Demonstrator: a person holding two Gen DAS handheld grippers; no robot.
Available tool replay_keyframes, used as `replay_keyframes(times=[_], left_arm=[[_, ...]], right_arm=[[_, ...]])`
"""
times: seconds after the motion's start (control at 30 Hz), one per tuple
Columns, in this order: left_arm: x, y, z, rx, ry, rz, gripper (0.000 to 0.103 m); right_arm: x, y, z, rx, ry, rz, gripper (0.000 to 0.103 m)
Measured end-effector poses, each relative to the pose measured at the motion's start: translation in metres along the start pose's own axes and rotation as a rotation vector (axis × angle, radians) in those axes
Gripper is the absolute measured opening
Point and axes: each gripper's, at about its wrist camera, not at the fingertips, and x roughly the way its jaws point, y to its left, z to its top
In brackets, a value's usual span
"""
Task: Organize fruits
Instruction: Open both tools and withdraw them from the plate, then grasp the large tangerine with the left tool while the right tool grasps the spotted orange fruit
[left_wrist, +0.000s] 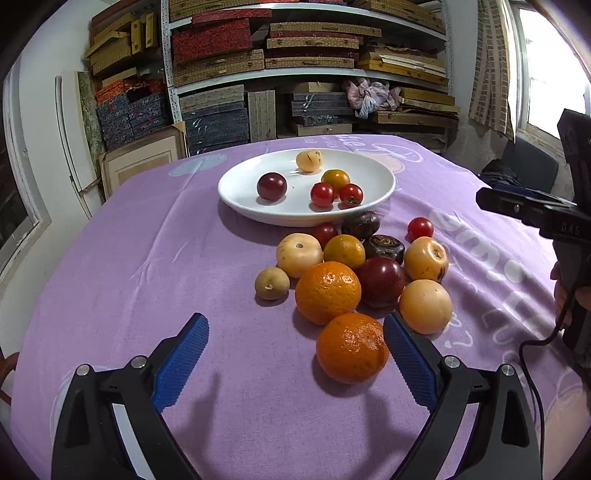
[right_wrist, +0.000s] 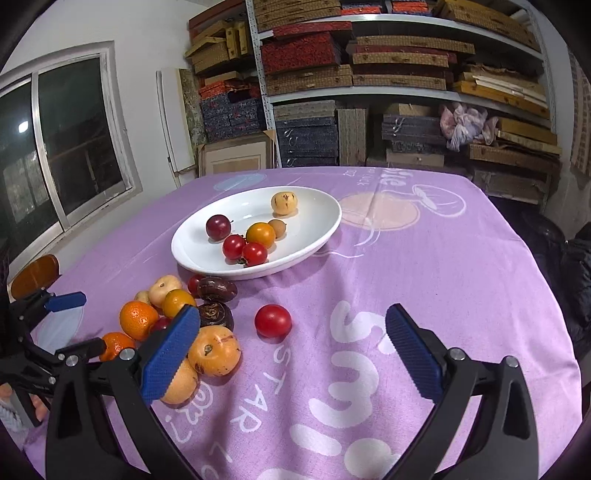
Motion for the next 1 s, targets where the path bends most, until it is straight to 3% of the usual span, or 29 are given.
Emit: replay_keyframes(times=[0.23, 0.43, 0.73, 0.93, 1.0], left_arm=[[0.023, -0.016, -0.007, 0.051, 0.091, 0.0, 0.097], [0.035, 0.012, -0.009, -0.058, 0.156, 0.029, 0.1], [0.027, 0.038, -0.012, -0.111, 0.146, 0.075, 0.1], [0.023, 0.032, -0.014, -0.085, 0.143, 0.025, 0.098], [0.023, 0.03, -0.015, -0.083, 0.141, 0.01, 0.09]], right_arm=[[0.005, 0.001, 0.001, 0.004, 0.021, 0.012, 0.099], [0.009, 0.005, 0.001, -0.007, 0.031, 0.006, 0.099], [0.011, 0.004, 0.0, -0.002, 0.04, 0.004, 0.099], [0.012, 0.007, -0.001, -0.016, 0.045, 0.023, 0.099], [0.012, 0.01, -0.002, -0.031, 0.048, 0.029, 0.099]])
